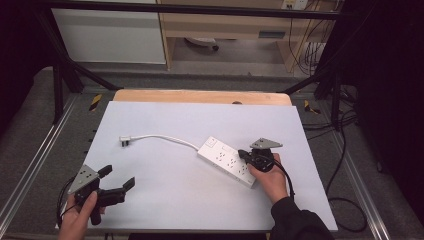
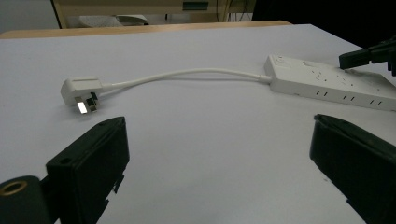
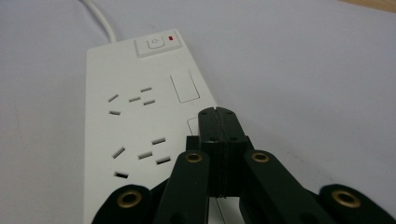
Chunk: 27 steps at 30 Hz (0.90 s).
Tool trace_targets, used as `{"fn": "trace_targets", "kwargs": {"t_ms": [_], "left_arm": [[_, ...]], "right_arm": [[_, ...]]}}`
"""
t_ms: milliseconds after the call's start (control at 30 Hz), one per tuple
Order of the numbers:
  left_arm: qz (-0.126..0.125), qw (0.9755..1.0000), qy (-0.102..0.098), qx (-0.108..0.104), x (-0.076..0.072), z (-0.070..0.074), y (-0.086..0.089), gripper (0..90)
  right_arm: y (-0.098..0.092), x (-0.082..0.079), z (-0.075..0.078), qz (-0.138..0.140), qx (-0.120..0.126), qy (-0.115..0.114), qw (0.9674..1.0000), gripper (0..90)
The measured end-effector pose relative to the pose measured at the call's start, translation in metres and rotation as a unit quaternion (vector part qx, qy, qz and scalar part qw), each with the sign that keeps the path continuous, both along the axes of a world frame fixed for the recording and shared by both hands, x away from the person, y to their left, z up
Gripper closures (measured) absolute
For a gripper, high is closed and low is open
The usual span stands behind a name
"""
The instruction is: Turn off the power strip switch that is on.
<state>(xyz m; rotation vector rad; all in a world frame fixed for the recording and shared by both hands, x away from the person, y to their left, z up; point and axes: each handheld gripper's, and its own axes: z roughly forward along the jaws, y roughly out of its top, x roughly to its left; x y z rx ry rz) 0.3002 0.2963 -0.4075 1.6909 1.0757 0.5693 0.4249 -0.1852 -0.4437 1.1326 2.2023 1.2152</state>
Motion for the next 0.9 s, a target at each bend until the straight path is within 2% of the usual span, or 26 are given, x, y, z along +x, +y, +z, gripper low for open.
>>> {"fn": "trace_targets", "kwargs": {"t_ms": [400, 900], "left_arm": [[0.0, 1.0, 0.0, 0.0, 0.0, 0.0, 0.0, 4.6], [0.0, 1.0, 0.0, 0.001, 0.0001, -0.0001, -0.0003, 4.7]], "right_arm": [[-0.0007, -0.0003, -0.0015, -0.002, -0.004, 0.003, 1.0, 90.0], [-0.0009, -0.0002, -0.0018, -0.005, 0.003, 0.006, 1.0, 90.0]]}}
